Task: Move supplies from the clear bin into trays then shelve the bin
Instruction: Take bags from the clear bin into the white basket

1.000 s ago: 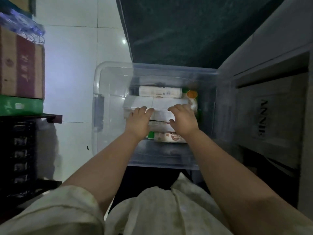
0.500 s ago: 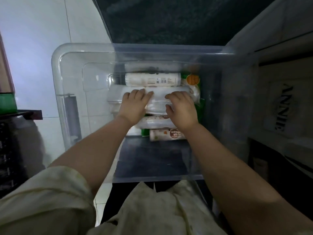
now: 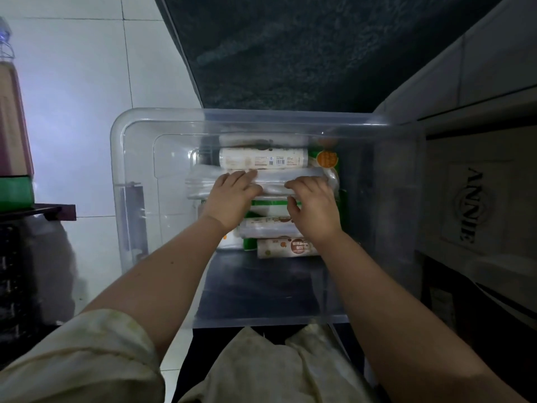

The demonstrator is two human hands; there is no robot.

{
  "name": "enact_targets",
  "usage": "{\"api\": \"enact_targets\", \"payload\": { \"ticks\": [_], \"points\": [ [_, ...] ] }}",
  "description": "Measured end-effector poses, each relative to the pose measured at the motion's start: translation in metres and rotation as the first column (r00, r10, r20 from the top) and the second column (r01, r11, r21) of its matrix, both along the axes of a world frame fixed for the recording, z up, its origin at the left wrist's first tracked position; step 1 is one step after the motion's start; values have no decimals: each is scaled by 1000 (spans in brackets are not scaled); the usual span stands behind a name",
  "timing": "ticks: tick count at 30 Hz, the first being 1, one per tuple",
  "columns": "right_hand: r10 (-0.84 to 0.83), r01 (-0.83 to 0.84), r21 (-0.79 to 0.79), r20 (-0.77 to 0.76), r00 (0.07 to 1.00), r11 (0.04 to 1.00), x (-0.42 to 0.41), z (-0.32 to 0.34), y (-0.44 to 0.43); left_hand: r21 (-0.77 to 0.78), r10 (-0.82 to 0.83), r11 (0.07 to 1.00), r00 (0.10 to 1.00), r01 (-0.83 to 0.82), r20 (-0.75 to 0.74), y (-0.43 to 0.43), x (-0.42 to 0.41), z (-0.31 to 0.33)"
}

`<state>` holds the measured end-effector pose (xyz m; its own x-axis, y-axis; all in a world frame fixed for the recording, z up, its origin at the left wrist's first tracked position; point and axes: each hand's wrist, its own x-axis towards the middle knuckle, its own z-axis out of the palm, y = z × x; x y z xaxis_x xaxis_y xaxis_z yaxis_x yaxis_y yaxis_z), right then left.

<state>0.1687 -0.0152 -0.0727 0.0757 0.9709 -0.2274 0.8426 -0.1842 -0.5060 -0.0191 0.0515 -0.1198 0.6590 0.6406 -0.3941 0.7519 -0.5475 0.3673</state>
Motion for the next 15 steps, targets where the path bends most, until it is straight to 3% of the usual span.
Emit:
{"api": "enact_targets", "payload": {
  "ticks": [8, 15],
  "points": [
    [2, -1, -22, 26, 1000, 1000, -6, -4, -1, 94, 51, 994, 998, -47, -39, 0, 6, -8],
    [9, -8, -22, 23, 1000, 1000, -5, 13, -4, 21, 45, 999, 984, -43, -170, 5, 19, -5]
  ]
}}
